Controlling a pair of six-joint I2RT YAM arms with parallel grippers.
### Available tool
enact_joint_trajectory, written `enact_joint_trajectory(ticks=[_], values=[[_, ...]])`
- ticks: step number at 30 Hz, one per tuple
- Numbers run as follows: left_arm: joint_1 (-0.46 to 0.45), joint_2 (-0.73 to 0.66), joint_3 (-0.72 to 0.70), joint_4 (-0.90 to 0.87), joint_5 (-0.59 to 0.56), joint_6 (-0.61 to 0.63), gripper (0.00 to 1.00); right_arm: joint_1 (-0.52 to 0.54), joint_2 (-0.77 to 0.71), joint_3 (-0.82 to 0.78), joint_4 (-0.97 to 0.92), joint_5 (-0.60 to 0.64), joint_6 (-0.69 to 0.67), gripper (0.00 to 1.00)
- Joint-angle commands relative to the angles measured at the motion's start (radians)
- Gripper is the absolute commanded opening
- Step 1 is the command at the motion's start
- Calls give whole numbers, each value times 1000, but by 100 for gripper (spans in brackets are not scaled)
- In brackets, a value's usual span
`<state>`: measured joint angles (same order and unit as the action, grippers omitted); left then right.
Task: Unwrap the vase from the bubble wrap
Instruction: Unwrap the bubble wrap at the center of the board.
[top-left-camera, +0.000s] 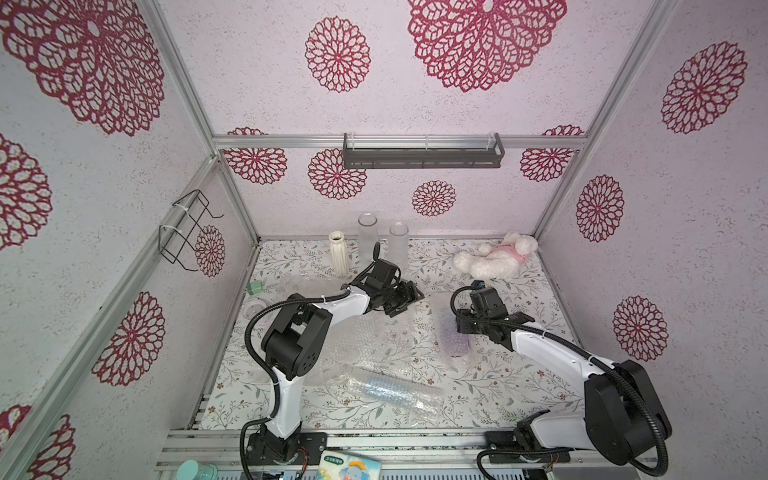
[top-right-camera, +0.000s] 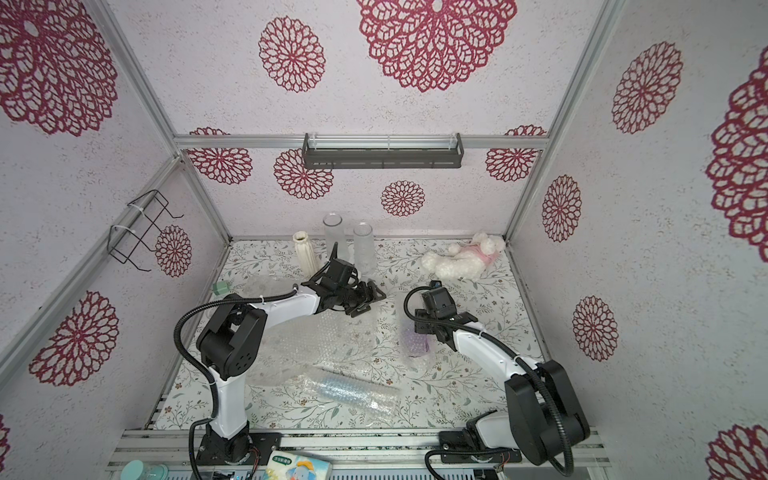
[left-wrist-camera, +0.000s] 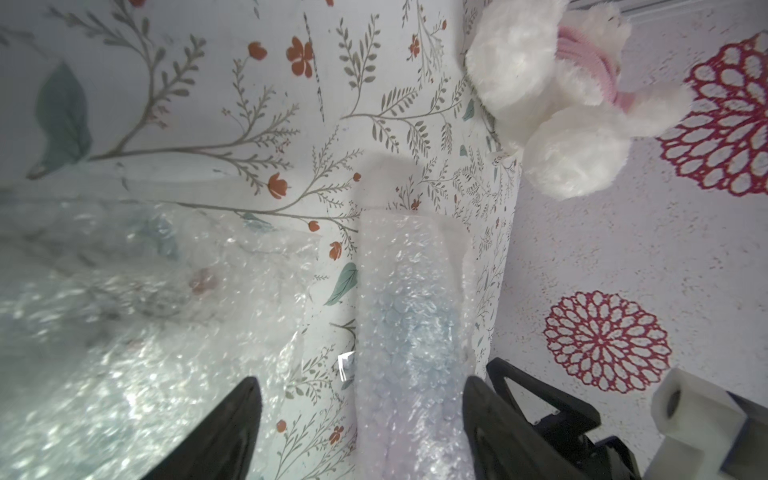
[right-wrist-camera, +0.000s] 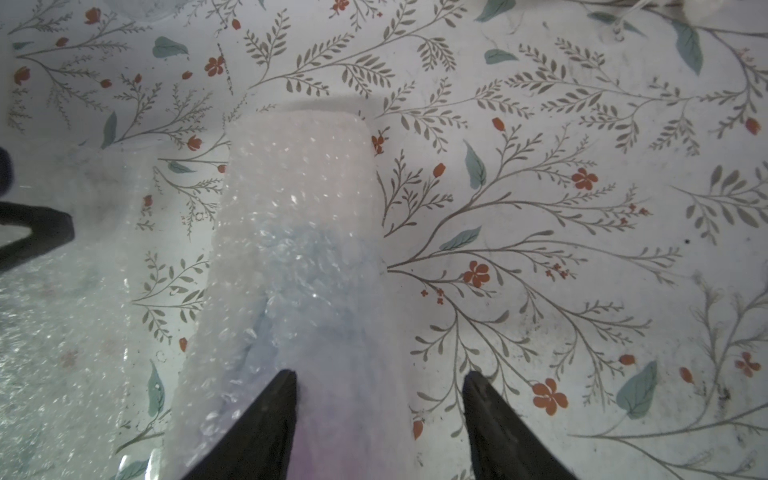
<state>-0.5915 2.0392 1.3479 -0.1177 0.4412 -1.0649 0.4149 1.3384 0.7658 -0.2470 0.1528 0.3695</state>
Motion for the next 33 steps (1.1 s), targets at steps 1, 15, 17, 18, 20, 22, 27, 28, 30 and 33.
enact_joint_trajectory(ticks=[1,15,17,18,20,22,27,28,30,33], values=[[-23,11,25,44,22,-22,78,-22,-41,-15,-50,16,18,63],[-78,14,-64,260,9,-175,62,-61,-116,-54,-54,-19,43,58],[-89,12,-71,260,-9,-184,60,-64,-122,-57,-50,-26,46,58],[-95,16,-72,263,-12,-191,59,-65,-125,-59,-47,-29,46,58],[-103,27,-70,266,-13,-206,58,-67,-128,-63,-44,-33,44,57],[-113,39,-70,263,-16,-218,58,-67,-126,-65,-44,-35,42,57],[-129,38,-86,260,-27,-236,55,-68,-127,-71,-44,-38,39,57],[-131,38,-92,260,-30,-239,54,-68,-126,-71,-43,-38,37,57],[-134,39,-99,253,-33,-240,54,-70,-126,-73,-36,-41,37,57],[-136,45,-113,264,-38,-249,51,-71,-124,-74,-31,-48,38,57]])
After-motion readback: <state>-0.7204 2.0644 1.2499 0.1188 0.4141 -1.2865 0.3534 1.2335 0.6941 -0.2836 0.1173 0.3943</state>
